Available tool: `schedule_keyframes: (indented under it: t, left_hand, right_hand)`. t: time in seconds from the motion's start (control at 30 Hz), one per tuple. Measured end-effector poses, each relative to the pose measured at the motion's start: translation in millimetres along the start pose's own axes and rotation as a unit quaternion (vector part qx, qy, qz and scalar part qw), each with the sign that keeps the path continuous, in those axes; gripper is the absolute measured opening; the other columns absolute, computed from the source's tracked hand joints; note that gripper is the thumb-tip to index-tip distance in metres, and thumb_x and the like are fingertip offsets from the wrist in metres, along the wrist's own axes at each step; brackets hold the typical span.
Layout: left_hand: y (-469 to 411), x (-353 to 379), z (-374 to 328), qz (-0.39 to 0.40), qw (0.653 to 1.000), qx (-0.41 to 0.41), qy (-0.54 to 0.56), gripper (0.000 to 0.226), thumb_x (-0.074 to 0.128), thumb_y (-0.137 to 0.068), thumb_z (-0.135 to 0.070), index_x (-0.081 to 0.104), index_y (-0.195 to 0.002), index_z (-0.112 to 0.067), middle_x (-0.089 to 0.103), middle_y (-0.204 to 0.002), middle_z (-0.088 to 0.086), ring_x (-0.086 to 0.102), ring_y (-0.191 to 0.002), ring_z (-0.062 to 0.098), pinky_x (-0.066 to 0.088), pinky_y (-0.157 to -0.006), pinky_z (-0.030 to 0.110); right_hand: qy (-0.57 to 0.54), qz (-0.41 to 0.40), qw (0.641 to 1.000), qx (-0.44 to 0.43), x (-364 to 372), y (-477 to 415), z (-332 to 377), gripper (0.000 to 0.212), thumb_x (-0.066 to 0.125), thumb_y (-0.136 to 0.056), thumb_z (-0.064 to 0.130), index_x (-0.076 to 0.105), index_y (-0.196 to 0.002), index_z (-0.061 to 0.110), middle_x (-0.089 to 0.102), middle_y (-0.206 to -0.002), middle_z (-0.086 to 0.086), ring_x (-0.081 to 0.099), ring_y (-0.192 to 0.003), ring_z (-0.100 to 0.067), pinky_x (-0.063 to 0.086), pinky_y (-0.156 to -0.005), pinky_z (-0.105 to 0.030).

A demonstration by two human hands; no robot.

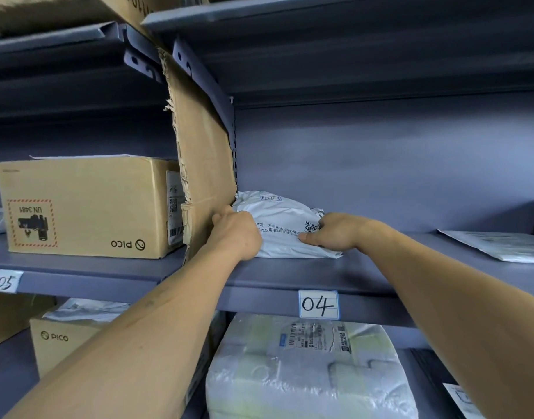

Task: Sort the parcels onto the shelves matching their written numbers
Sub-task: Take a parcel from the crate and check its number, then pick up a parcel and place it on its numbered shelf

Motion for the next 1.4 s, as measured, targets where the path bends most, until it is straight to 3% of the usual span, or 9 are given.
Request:
schedule_keyframes:
  t: [0.17, 0.23, 0.43, 0.53, 0.67, 0.73, 0.87, 1.0, 1.4]
  left_hand:
    - [9.1, -4.0, 8.3, -0.002, 0.999, 0.029, 0.043, 0.031, 0.046, -0.102, -0.029, 0.064, -0.111, -0.006, 0.062, -0.121, 0.014, 0.057, -0.108, 0.031, 0.048, -0.089, 0.035]
    - [19.1, -5.7, 10.6, 0.003, 0.998, 0.043, 0.048, 0.032, 0.049, -0.101, -0.029, 0.062, -0.118, -0.006, 0.061, -0.124, 0.013, 0.058, -0.109, 0.031, 0.049, -0.089, 0.035]
    - [54.2, -12.2, 15.1, -0.037, 0.994, 0.092, 0.052, 0.023, 0.052, -0.099, -0.031, 0.058, -0.099, -0.008, 0.056, -0.126, 0.013, 0.053, -0.112, 0.032, 0.045, -0.089, 0.037]
    - [80.4, -18.2, 16.5, -0.062, 0.990, 0.104, 0.078, 0.033, 0.053, -0.099, -0.031, 0.062, -0.119, -0.007, 0.057, -0.133, 0.012, 0.053, -0.118, 0.032, 0.045, -0.091, 0.036]
    - [117.4, -20.9, 18.8, -0.080, 0.982, 0.127, 0.117, 0.036, 0.053, -0.100, -0.032, 0.062, -0.126, -0.009, 0.060, -0.130, 0.011, 0.054, -0.118, 0.030, 0.047, -0.089, 0.035]
    - [138.2, -19.2, 18.9, -0.082, 0.977, 0.138, 0.139, 0.038, 0.053, -0.100, -0.034, 0.060, -0.130, -0.012, 0.059, -0.132, 0.009, 0.052, -0.121, 0.029, 0.047, -0.093, 0.037]
    - [183.8, -8.9, 20.0, -0.082, 0.963, 0.157, 0.205, 0.036, 0.055, -0.098, -0.034, 0.062, -0.128, -0.013, 0.061, -0.129, 0.005, 0.052, -0.121, 0.026, 0.047, -0.096, 0.040]
    - [227.6, 16.8, 19.8, -0.023, 0.957, 0.153, 0.244, 0.041, 0.053, -0.099, -0.036, 0.059, -0.134, -0.016, 0.058, -0.136, 0.002, 0.049, -0.127, 0.025, 0.045, -0.101, 0.038]
    - [346.1, 90.9, -28.0, 0.198, 0.912, 0.162, 0.320, 0.049, 0.053, -0.099, -0.041, 0.049, -0.144, -0.022, 0.047, -0.149, -0.005, 0.042, -0.137, 0.016, 0.035, -0.106, 0.028]
  right_hand:
    - [-0.007, -0.026, 1.000, -0.014, -2.7, 24.3, 2.3, 0.050, 0.047, -0.101, 0.051, 0.052, -0.132, 0.012, 0.055, -0.131, -0.006, 0.051, -0.120, -0.028, 0.033, -0.087, -0.027]
    - [-0.010, -0.041, 0.999, -0.014, -1.3, 36.9, 2.3, 0.033, 0.045, -0.103, 0.048, 0.054, -0.109, 0.017, 0.055, -0.112, -0.004, 0.050, -0.107, -0.027, 0.033, -0.085, -0.027]
    - [-0.001, -0.110, 0.994, 0.010, 6.7, 82.7, 6.3, 0.039, 0.047, -0.102, 0.044, 0.044, -0.074, 0.017, 0.049, -0.079, -0.003, 0.048, -0.088, -0.029, 0.035, -0.072, -0.031]
    - [-0.027, -0.158, 0.987, 0.012, 12.1, 109.8, 8.3, 0.044, 0.048, -0.102, 0.043, 0.040, -0.069, 0.015, 0.046, -0.069, -0.003, 0.045, -0.079, -0.031, 0.033, -0.060, -0.035]
    - [-0.071, -0.198, 0.977, 0.023, 23.6, 155.3, 13.9, 0.039, 0.048, -0.102, 0.044, 0.062, -0.101, 0.008, 0.065, -0.095, -0.011, 0.056, -0.093, -0.035, 0.045, -0.073, -0.036]
    - [-0.093, -0.225, 0.969, 0.031, 32.7, 178.7, 17.6, 0.042, 0.049, -0.103, 0.041, 0.061, -0.119, 0.004, 0.067, -0.109, -0.015, 0.058, -0.104, -0.037, 0.048, -0.083, -0.039]
    - [-0.100, -0.285, 0.953, 0.036, 63.0, 218.4, 17.4, 0.035, 0.052, -0.101, 0.037, 0.063, -0.118, 0.007, 0.064, -0.116, -0.013, 0.054, -0.111, -0.034, 0.044, -0.086, -0.039]
    - [-0.122, -0.248, 0.958, 0.075, 101.1, 262.3, 7.1, 0.052, 0.051, -0.103, 0.041, 0.047, -0.147, 0.015, 0.048, -0.150, -0.006, 0.045, -0.136, -0.028, 0.038, -0.105, -0.034]
    - [-0.183, -0.138, 0.946, 0.228, 174.3, 387.4, -74.5, 0.061, 0.050, -0.101, 0.047, 0.036, -0.154, 0.020, 0.048, -0.151, -0.004, 0.050, -0.132, -0.024, 0.042, -0.100, -0.032]
Point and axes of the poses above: each hand's wrist, its own y-axis away from the middle knuckle, its own x-axis out of the palm, z = x × y, the point moved 1 cm from there along -y, towards the middle knuckle
